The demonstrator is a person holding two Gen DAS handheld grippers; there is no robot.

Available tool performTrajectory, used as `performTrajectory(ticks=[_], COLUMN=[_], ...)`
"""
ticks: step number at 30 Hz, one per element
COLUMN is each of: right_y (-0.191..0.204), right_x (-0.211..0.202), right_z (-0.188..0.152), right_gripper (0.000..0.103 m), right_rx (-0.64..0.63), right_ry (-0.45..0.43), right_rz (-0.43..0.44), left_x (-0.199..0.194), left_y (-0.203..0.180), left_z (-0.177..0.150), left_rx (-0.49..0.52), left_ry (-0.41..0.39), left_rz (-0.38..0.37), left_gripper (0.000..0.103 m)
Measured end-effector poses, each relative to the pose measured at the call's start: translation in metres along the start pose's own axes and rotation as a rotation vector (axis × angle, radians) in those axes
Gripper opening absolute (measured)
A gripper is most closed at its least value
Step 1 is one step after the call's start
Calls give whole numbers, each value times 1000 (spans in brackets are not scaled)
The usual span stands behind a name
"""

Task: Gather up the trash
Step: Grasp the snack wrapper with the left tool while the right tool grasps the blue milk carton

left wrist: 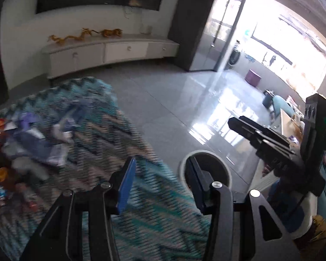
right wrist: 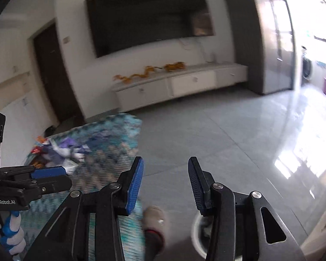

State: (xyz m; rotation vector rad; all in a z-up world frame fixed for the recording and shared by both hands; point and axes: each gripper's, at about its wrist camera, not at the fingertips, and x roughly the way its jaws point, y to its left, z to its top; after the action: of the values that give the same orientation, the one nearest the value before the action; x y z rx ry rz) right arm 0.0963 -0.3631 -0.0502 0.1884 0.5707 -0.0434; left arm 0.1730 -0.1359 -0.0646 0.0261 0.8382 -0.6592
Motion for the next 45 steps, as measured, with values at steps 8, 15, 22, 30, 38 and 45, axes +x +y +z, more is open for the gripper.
performTrajectory(ticks=[8, 15, 22, 30, 38, 45], right_y=[111, 192, 242, 268, 275, 268], right_x=[45, 97, 146, 190, 199, 170], right_z=[15, 12, 13, 1, 0, 2], right_gripper=[52, 61, 67, 68, 36, 27], right_rx=[-153, -274, -353, -417, -454, -438], right_ry=[66, 136, 186, 274, 275, 234], right_rz=[166, 276, 316, 318, 338, 353], left_x=[-66, -91, -80, -54, -41, -62], left_y=[137, 252, 312, 335, 336, 313], left_z=[-41, -71, -94, -90, -81, -79], left_rx=[-201, -419, -583, -701, -701, -664], left_ry=[-78, -84, -61, -77, -65, -113], left_rz=[165, 294, 225, 85, 50, 38], left_gripper=[67, 68, 68, 66, 25, 4])
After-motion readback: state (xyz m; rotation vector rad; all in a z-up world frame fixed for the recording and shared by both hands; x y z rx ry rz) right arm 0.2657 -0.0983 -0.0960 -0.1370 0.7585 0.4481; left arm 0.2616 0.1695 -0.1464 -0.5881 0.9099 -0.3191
